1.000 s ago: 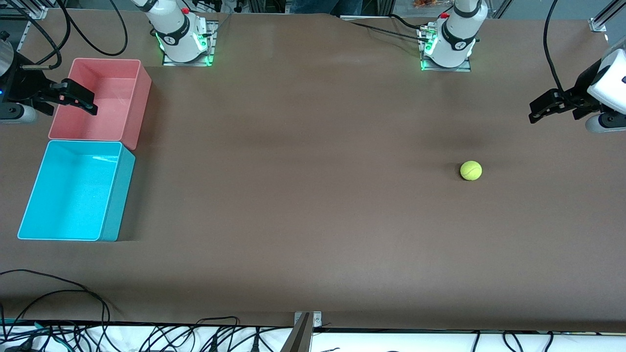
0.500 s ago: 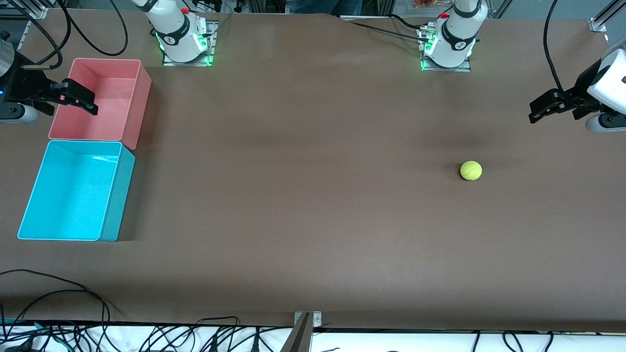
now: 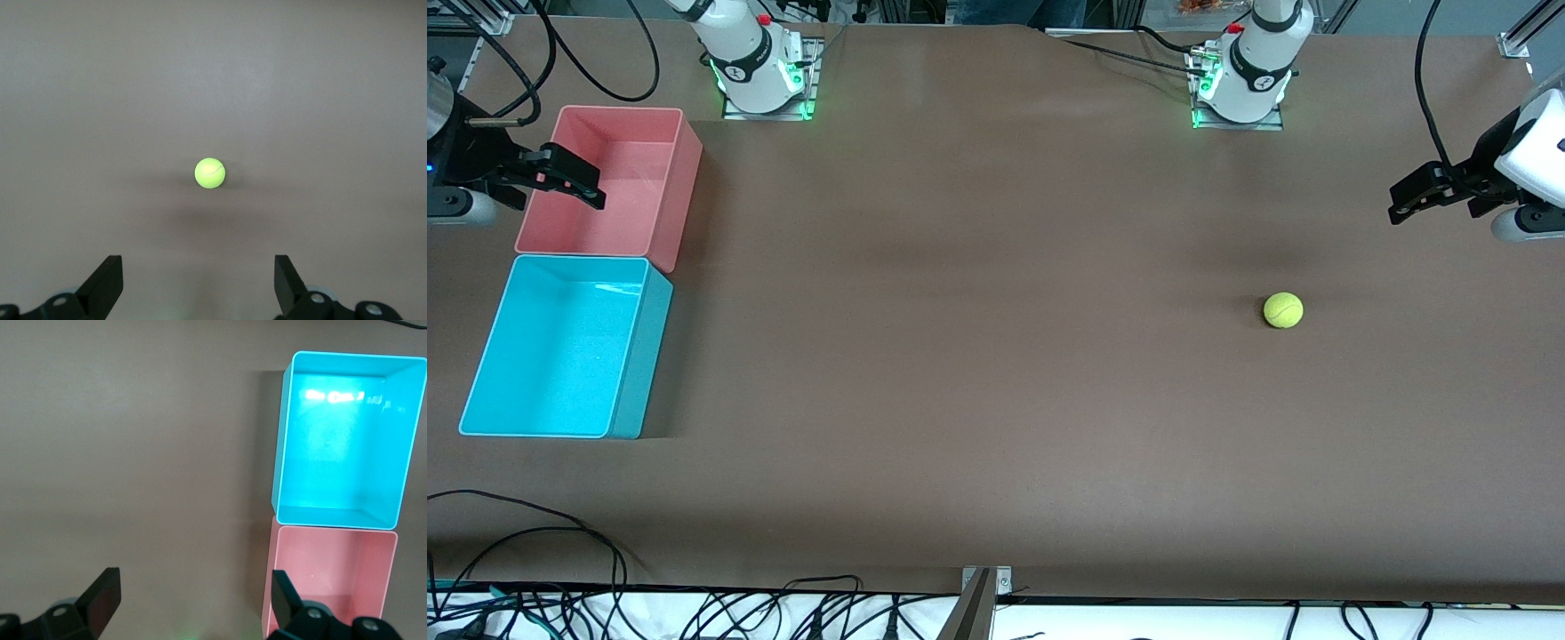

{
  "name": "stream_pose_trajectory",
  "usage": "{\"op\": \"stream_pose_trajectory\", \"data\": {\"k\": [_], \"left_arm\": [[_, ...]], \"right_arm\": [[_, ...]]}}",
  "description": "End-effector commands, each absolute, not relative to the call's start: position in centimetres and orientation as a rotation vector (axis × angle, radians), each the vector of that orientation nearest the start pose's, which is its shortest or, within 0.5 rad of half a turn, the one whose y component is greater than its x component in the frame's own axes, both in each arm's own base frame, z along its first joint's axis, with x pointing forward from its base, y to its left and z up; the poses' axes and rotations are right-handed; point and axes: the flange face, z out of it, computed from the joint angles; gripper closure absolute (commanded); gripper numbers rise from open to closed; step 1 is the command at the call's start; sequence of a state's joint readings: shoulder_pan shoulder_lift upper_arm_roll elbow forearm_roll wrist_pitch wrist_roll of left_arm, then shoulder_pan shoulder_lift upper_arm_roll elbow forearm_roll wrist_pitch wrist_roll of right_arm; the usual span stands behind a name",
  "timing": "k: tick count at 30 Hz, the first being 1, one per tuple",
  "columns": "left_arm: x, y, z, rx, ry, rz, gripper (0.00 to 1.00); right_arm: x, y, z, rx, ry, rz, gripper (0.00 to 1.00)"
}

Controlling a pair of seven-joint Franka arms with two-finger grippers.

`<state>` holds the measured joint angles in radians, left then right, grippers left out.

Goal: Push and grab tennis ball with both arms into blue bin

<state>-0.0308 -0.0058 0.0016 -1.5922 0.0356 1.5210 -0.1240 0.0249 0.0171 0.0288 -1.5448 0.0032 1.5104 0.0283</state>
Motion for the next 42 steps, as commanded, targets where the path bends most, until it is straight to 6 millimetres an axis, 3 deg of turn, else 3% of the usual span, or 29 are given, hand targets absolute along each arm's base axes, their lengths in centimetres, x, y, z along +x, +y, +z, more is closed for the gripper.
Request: {"op": "stream_pose_trajectory", "data": {"k": [1, 32, 42], "left_arm": [[54.06, -1.05, 61.65, -3.116, -0.127, 0.103, 0.0], [54.22, -1.06, 61.9, -3.117, -0.127, 0.094, 0.0], [54.91, -1.26, 61.01, -3.117, -0.122, 0.115, 0.0]], "right_arm": [[55.29, 3.01, 62.61, -3.144, -0.062, 0.072, 0.0], [55.31, 3.18, 62.63, -3.144, -0.065, 0.067, 0.0], [55.32, 3.09, 62.63, -3.144, -0.065, 0.067, 0.0]]}}
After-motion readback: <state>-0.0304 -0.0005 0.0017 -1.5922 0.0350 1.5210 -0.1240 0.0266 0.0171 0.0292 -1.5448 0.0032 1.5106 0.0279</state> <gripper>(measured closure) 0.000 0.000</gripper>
